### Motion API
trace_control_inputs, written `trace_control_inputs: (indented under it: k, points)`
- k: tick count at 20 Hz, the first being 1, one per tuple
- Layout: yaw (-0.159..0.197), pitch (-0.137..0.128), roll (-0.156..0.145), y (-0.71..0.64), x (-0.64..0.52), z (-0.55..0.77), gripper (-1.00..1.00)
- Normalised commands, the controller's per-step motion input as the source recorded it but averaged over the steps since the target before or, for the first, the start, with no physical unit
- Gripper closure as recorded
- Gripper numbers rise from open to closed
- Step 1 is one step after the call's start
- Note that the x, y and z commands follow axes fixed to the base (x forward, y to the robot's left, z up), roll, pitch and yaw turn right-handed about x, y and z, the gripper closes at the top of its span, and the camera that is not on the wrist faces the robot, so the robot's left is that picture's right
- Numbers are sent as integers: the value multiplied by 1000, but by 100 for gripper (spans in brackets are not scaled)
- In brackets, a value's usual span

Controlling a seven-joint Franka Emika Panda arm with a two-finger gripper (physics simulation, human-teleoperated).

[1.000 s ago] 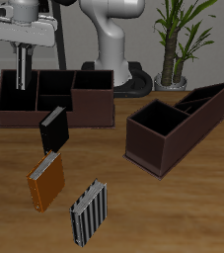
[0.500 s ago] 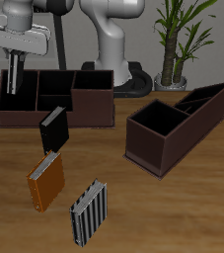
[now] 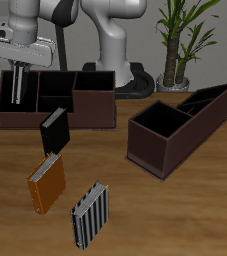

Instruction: Place the left striped book into the back desk caddy's left compartment

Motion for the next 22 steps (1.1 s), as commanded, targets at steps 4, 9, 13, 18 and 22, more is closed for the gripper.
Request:
trace_control_inputs:
  k: [4,9,13,18,22]
  points:
    - [-7,19,19,53,-144,-179,100]
    - [-19,38,-20,-97,-123,-113,100]
    - [4,44,-1,32,-46,-130,100]
    - [-5,24,-9,-27,59,-151,100]
    - [-10,29,-9,-37,44,-200,100]
